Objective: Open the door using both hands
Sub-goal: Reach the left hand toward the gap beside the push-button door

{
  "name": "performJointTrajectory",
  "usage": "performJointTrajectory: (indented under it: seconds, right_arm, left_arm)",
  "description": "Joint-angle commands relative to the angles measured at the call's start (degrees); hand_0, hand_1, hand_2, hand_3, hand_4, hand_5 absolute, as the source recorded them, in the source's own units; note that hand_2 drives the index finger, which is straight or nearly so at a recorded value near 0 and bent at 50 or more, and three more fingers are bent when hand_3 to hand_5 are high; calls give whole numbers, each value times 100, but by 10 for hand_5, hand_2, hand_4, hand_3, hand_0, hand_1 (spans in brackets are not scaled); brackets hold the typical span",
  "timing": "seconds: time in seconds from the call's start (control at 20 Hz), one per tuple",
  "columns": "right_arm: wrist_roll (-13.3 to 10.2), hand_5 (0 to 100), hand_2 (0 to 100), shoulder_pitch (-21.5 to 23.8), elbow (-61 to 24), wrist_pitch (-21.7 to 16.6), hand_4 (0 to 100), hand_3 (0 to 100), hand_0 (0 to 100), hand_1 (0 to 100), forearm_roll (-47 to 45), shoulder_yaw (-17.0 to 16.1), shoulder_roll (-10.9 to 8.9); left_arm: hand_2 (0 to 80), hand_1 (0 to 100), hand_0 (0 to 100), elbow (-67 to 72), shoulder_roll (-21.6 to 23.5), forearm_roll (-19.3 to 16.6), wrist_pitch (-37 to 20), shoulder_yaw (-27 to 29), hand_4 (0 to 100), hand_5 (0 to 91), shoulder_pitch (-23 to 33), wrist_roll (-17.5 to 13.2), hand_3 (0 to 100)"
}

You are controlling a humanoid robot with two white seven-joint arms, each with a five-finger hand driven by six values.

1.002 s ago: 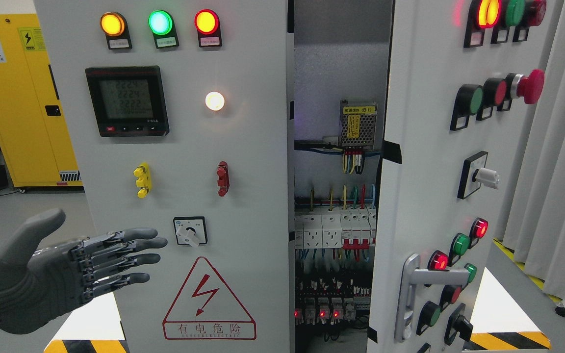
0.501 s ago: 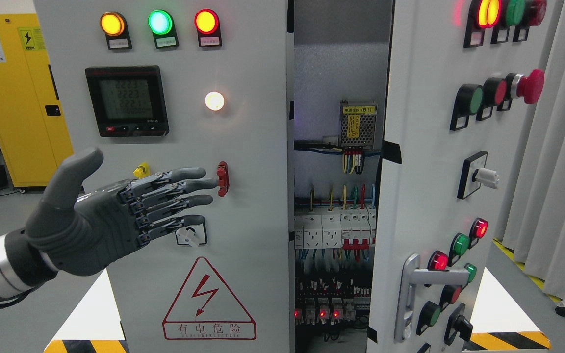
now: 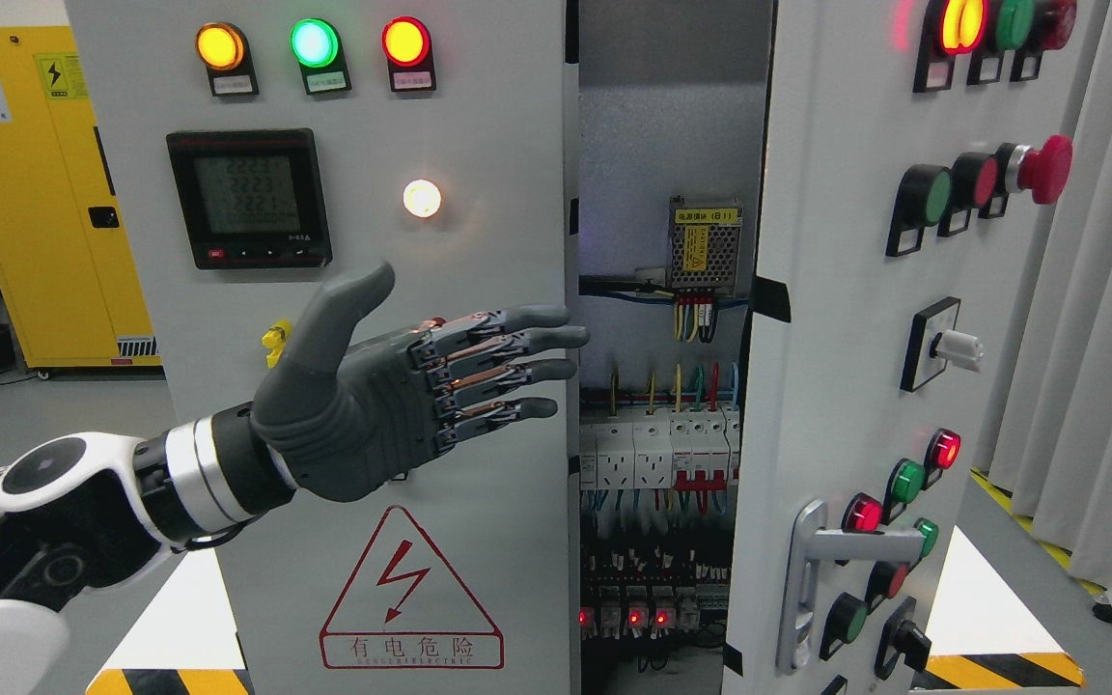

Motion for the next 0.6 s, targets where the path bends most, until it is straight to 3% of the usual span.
performJointTrajectory:
  seconds: [0.0,0.55]
  right_arm:
    - [-20,0,0,8,-3,3,0,0,215,97,0,1,162]
    - [-20,0,0,8,-3,3,0,0,215,96,0,1,145]
  left_arm:
    - [0,0,0,696,-1174,-80,-59,-1116,0,0,-603,-1,48]
    - [0,0,0,1090,-1305,-45,-68,-1406,0,0,-840,-10,47]
